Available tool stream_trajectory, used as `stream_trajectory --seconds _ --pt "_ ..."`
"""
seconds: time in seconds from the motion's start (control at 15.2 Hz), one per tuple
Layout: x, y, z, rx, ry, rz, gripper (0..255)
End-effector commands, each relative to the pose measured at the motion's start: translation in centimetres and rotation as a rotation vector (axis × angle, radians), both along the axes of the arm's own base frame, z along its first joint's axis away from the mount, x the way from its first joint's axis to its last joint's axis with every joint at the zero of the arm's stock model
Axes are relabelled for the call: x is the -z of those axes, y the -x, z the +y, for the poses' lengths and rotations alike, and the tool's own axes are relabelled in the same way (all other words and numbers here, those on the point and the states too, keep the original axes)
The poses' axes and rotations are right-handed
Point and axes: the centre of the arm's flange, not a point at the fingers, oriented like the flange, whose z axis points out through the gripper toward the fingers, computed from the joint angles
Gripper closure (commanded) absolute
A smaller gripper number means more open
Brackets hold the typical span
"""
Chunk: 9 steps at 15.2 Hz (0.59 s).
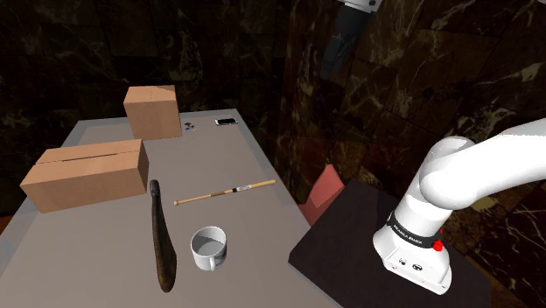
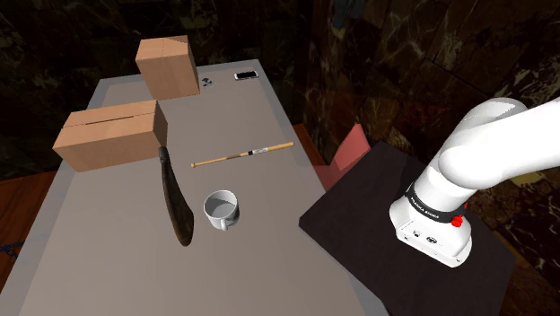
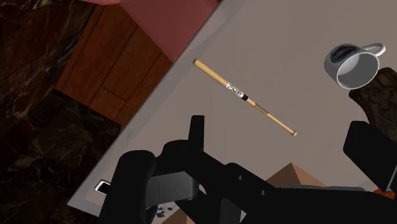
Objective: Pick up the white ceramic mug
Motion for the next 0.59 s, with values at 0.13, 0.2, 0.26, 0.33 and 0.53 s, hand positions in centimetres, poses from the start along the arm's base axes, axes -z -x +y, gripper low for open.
stream_trajectory --seconds 0.13,0.2,0.26,0.33,0.53 --pt "2.0 -0.7 1.5 -0.003 0.0 0.004 0" --pt "3.1 -1.0 2.3 -0.004 0.0 0.006 0" --pt "4.1 -1.3 3.1 -0.005 0.0 0.007 0" --pt "5.1 -1.7 3.9 -0.007 -0.001 0.009 0" --pt "8.1 -2.6 6.2 -0.011 -0.001 0.015 0"
